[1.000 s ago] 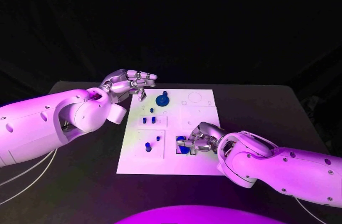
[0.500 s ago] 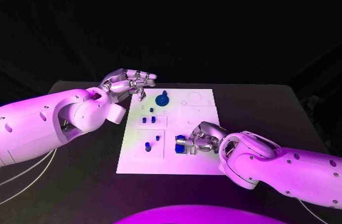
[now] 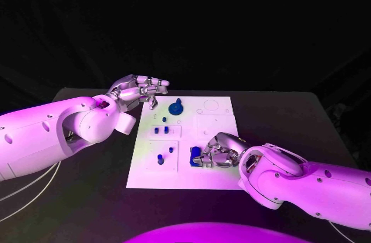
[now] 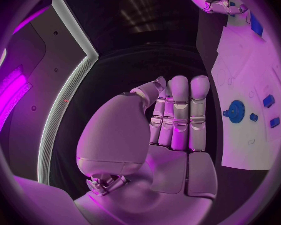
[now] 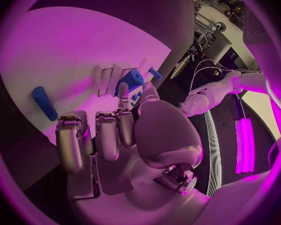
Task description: Assemble the parts on the task board
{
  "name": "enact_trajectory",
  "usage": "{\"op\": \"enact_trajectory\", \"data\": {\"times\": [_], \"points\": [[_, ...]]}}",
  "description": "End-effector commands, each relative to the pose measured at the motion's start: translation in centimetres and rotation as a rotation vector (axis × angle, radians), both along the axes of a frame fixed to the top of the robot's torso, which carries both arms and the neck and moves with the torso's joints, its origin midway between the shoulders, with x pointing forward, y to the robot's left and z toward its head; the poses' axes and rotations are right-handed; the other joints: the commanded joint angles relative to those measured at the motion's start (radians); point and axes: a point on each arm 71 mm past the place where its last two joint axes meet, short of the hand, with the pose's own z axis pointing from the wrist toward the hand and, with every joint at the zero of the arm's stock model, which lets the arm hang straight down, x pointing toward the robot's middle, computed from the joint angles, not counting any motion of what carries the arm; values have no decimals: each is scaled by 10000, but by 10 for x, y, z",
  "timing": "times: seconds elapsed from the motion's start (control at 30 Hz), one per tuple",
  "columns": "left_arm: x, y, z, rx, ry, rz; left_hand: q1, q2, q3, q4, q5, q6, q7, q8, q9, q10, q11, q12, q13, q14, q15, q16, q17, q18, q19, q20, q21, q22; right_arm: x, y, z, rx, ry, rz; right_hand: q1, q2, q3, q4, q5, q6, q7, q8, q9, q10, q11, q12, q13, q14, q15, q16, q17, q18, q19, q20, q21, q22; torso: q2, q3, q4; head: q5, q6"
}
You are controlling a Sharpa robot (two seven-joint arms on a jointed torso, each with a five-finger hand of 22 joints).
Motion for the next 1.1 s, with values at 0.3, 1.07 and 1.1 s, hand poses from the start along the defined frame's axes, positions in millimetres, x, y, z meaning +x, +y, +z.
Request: {"op": "enact_trajectory", "data": {"times": [0.3, 1.07, 1.1], "points": [[-1, -3, 1, -58, -41, -226, -48, 40, -38, -31, 42, -57, 23, 31, -4, -77, -18, 33, 11, -92, 9, 19, -14, 115, -43, -8, -42, -9, 5, 2, -4, -421, -87, 182, 391, 202, 176, -164, -86, 55, -117, -23, 49, 163, -103, 24, 1214, 896, -93, 59, 1806, -141, 1043, -108, 43, 2635, 2, -9, 13, -11, -34], [-1, 0, 1, -23, -15, -177, -17, 49, -40, -53, 44, -74, 26, 39, -4, -98, -17, 62, 14, -101, 9, 20, -23, 119, -46, -9, -67, -29, 5, -8, -3, -620, -284, 85, 1001, 179, 579, -576, -543, 132, -229, 124, 223, 368, -206, 370, 1520, 897, -182, 69, 1816, -141, 1043, -193, 43, 2635, 5, -6, 18, 17, -63], [-1, 0, 1, -22, -15, -173, -11, 51, -39, -57, 44, -75, 26, 40, -4, -100, -17, 65, 14, -102, 9, 20, -24, 119, -47, -9, -70, -32, 5, -8, -3, -592, -274, 101, 975, 147, 566, -568, -572, 131, -224, 129, 229, 364, -203, 363, 1516, 896, -181, 68, 1815, -141, 1043, -194, 43, 2635, 7, -5, 18, 20, -66]]}}
